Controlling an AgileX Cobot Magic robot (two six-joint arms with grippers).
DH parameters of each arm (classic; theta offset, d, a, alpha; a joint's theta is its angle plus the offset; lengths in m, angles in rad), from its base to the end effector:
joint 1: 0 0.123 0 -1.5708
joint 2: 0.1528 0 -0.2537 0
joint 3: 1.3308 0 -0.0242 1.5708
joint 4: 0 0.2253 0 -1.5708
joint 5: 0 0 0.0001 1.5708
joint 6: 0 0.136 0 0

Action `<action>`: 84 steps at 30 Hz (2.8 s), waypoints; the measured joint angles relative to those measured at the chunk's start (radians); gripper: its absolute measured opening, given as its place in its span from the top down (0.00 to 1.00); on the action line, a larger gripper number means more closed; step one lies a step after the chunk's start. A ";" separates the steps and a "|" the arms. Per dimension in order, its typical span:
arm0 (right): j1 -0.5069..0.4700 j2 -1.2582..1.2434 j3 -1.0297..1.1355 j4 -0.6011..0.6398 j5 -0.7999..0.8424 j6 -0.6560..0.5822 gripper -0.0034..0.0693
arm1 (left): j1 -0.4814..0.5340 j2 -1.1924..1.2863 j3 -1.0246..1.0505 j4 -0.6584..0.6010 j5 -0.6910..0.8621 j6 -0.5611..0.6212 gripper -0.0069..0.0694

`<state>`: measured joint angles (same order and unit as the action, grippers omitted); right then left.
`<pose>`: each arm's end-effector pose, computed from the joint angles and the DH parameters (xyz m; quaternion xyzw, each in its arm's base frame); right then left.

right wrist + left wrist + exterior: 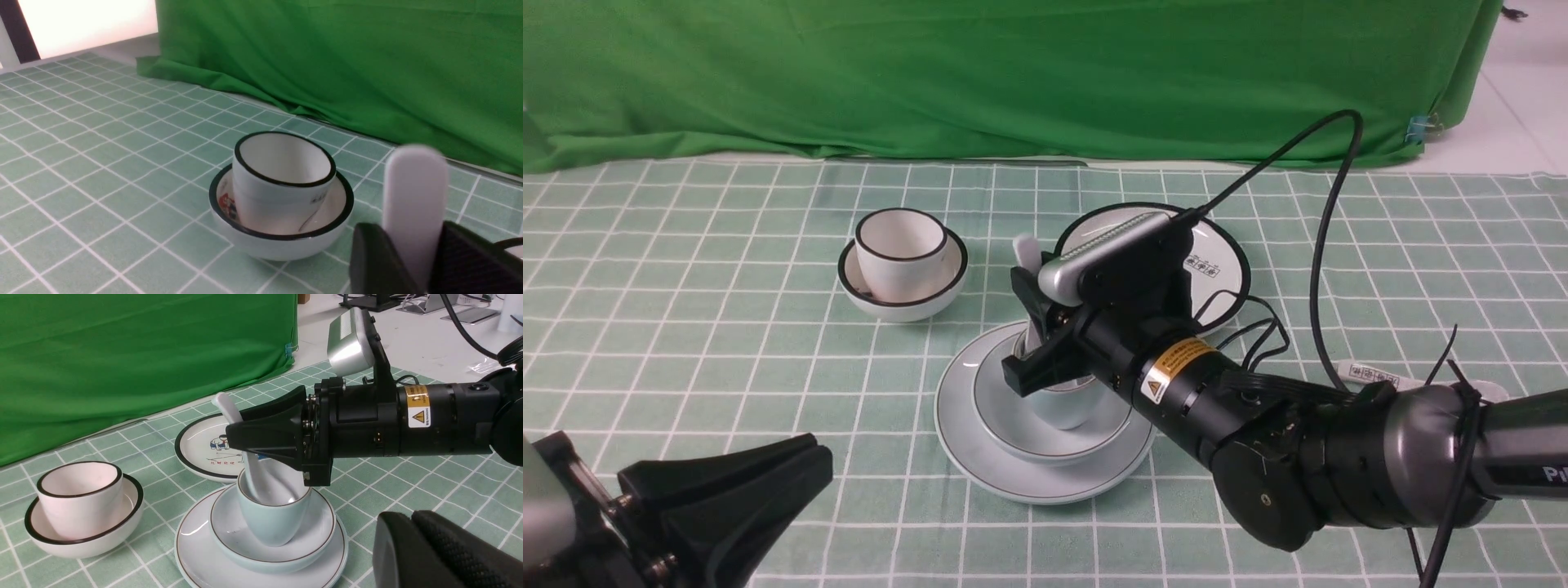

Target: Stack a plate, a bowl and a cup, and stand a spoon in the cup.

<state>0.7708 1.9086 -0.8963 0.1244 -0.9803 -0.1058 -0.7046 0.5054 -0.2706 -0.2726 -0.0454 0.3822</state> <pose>0.3035 0.2753 0.1883 -0.2356 0.6472 0.2268 0.6886 0.1237 -0.1030 0.2548 0.2905 0.6837 -0.1918 0.6414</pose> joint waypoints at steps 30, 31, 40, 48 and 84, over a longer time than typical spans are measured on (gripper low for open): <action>0.058 -0.833 -0.006 0.000 1.491 0.078 0.92 | 0.000 -0.164 -0.099 -0.058 0.199 0.000 0.89; 0.058 -0.850 -0.006 0.000 1.546 0.106 0.92 | 0.000 -0.174 -0.093 -0.055 0.209 0.000 0.89; 0.058 -0.901 -0.006 -0.001 1.654 0.150 0.91 | 0.000 -0.181 -0.072 -0.052 0.227 0.000 0.89; 0.053 -0.902 -0.006 -0.007 1.520 0.148 0.89 | 0.000 -0.181 -0.072 -0.047 0.227 -0.003 0.89; -0.706 -1.907 0.902 -0.045 1.225 -0.076 0.93 | 0.000 -0.181 -0.072 -0.007 0.231 0.001 0.89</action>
<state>0.0643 0.0021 0.0058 0.0793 0.2450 -0.1815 -0.7046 0.3248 -0.3423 -0.2795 0.1853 0.3828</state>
